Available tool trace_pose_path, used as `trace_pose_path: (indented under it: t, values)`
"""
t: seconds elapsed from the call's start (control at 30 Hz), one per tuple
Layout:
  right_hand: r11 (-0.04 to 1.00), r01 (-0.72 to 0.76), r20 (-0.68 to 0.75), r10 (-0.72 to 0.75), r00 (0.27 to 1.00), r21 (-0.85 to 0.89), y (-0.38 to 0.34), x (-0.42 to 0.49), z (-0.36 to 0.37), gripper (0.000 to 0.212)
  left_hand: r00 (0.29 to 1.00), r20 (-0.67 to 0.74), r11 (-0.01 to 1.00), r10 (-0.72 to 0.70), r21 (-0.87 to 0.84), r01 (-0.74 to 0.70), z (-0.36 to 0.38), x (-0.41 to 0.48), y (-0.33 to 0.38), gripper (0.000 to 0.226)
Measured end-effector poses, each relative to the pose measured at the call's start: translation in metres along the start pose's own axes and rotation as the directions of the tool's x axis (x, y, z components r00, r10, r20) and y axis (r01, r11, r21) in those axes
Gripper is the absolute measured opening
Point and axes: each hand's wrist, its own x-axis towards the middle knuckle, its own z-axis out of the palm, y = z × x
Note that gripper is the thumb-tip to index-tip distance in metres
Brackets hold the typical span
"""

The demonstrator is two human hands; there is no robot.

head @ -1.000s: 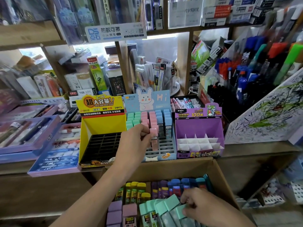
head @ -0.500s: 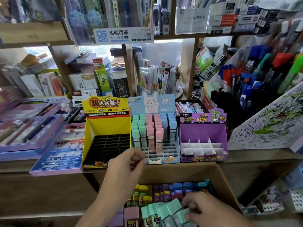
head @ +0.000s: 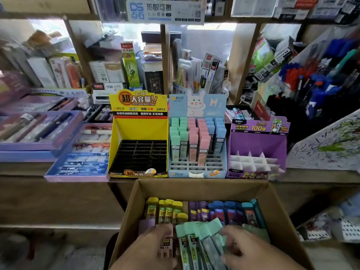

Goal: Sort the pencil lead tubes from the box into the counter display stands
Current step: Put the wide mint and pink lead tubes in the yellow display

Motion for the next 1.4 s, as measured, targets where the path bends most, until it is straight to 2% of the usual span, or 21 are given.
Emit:
trace_pose_path:
  t: [0.03, 0.07, 0.13, 0.33, 0.43, 0.53, 0.7, 0.83, 0.93, 1.1, 1.23, 1.4]
  values:
    - [0.999, 0.011, -0.005, -0.011, 1.0, -0.047, 0.0, 0.0, -0.001, 0.057, 0.995, 0.033, 0.985, -0.09, 0.153, 0.084, -0.002, 0.006, 0.012, 0.061]
    - [0.999, 0.01, -0.011, -0.01, 1.0, -0.052, 0.0, 0.0, -0.001, 0.063, 0.988, 0.097, 0.981, -0.117, 0.168, 0.1, -0.003, 0.004, 0.015, 0.063]
    - [0.998, 0.006, -0.032, -0.008, 0.999, -0.062, 0.001, 0.002, 0.004, 0.072, 0.994, 0.018, 0.977, -0.105, 0.19, 0.1, -0.001, 0.003, 0.014, 0.068]
    - [0.997, -0.01, -0.043, 0.007, 0.999, -0.073, 0.003, 0.003, 0.01, 0.08, 0.994, -0.01, 0.959, -0.106, 0.263, 0.105, -0.001, -0.007, 0.019, 0.064]
    - [0.999, 0.003, -0.06, -0.006, 0.998, -0.052, 0.007, -0.001, 0.004, 0.076, 0.994, -0.025, 0.937, -0.106, 0.333, 0.108, -0.001, -0.016, 0.019, 0.069]
    - [0.999, 0.007, -0.165, -0.014, 0.986, -0.043, 0.017, -0.005, -0.011, 0.06, 0.994, 0.018, 0.913, -0.104, 0.398, 0.088, -0.001, -0.024, 0.015, 0.071]
    - [0.995, -0.065, -0.255, 0.044, 0.966, -0.071, 0.035, -0.02, -0.018, 0.055, 0.989, 0.043, 0.908, -0.14, 0.404, 0.111, 0.01, -0.036, 0.008, 0.074]
    - [0.987, -0.075, -0.339, 0.022, 0.941, -0.143, 0.036, -0.033, -0.008, 0.054, 0.988, -0.006, 0.893, -0.156, 0.427, 0.144, 0.017, -0.045, 0.001, 0.089]
    - [0.977, -0.111, -0.403, 0.029, 0.915, -0.181, 0.036, -0.036, -0.005, 0.052, 0.987, -0.039, 0.902, -0.157, 0.401, 0.159, 0.02, -0.045, 0.0, 0.09]
    - [0.962, -0.216, -0.292, 0.162, 0.943, -0.165, 0.043, -0.037, 0.001, 0.048, 0.988, 0.004, 0.936, -0.155, 0.321, 0.145, 0.022, -0.044, 0.0, 0.094]
    - [0.981, -0.172, -0.277, 0.141, 0.951, -0.091, 0.047, -0.037, 0.006, 0.057, 0.986, 0.069, 0.946, -0.151, 0.3, 0.124, 0.026, -0.041, 0.005, 0.095]
    - [0.993, -0.113, -0.291, 0.097, 0.952, -0.04, 0.053, -0.039, 0.009, 0.06, 0.995, 0.062, 0.951, -0.078, 0.303, 0.055, 0.038, -0.036, 0.025, 0.086]
